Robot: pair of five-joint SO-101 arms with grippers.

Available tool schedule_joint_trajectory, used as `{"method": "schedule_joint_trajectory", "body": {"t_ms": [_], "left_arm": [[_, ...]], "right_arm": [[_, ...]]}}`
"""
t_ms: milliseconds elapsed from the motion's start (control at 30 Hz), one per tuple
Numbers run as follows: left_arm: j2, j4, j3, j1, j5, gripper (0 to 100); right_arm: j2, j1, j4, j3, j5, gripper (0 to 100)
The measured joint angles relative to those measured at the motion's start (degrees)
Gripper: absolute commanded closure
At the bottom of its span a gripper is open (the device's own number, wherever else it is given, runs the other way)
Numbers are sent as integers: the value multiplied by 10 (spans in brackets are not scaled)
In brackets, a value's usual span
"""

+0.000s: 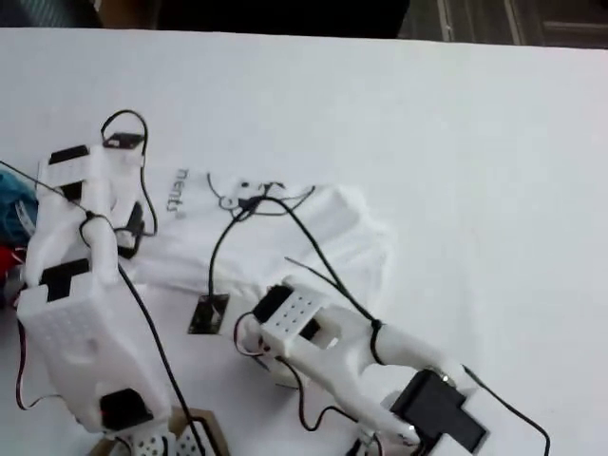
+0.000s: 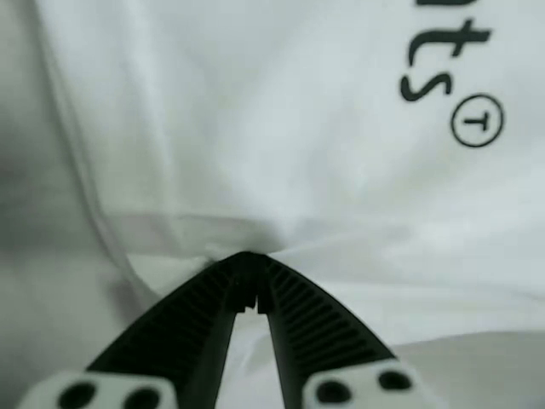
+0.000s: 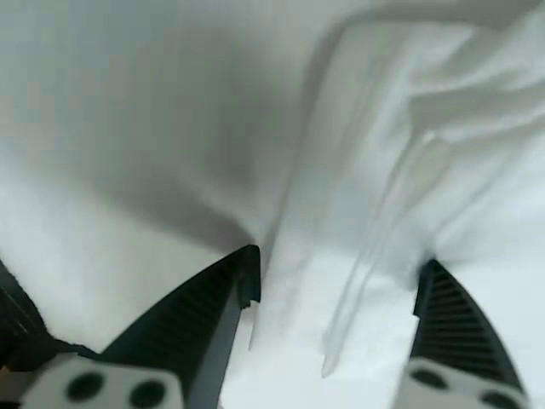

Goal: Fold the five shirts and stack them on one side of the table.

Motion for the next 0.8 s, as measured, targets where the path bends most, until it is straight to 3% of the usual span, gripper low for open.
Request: {"method": "schedule_joint_trajectory", "body": {"t_ms": [267,533,800], "left_arm": [[0,0,0,0,0,975],[0,0,0,0,0,975],[0,0,0,0,0,975]], "right_arm": [[57,18,-3,-41,0,980],[71,79,-5,-60,0,978],[77,85,4,-76,23,978]]}}
